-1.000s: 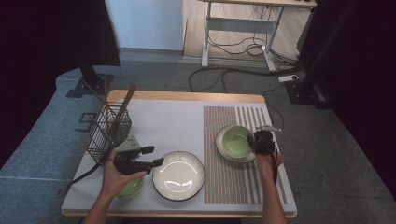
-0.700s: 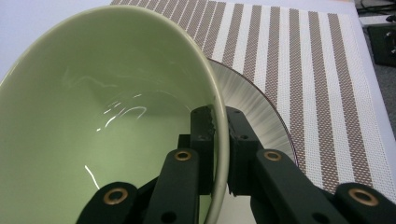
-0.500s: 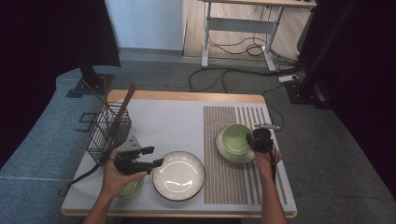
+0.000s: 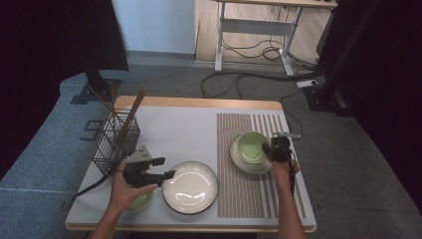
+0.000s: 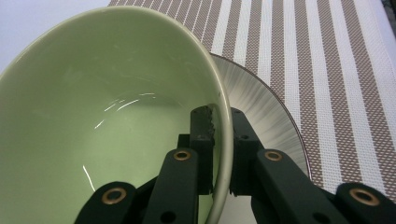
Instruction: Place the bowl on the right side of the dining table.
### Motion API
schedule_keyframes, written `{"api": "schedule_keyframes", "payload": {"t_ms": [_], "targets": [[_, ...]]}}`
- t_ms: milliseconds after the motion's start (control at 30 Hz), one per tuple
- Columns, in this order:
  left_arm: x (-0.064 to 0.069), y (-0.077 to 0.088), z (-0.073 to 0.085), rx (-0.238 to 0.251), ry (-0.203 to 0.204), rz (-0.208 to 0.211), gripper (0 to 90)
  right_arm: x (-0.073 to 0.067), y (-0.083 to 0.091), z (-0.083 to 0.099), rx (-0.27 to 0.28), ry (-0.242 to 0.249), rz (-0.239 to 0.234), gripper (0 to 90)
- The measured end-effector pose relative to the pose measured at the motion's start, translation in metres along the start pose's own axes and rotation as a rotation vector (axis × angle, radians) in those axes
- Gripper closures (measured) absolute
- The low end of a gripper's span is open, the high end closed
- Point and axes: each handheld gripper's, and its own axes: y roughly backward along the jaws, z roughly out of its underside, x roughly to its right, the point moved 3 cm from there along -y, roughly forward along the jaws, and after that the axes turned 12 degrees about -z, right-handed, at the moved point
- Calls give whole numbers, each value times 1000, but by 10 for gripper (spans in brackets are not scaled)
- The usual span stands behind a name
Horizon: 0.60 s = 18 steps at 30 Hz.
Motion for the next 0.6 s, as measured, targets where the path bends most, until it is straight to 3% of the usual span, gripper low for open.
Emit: {"api": "schedule_keyframes", "payload": {"t_ms": [600], "targets": [[-1,1,1,-2,3,-3,351,-2,-3,1,-22,-15,-16,831]]}}
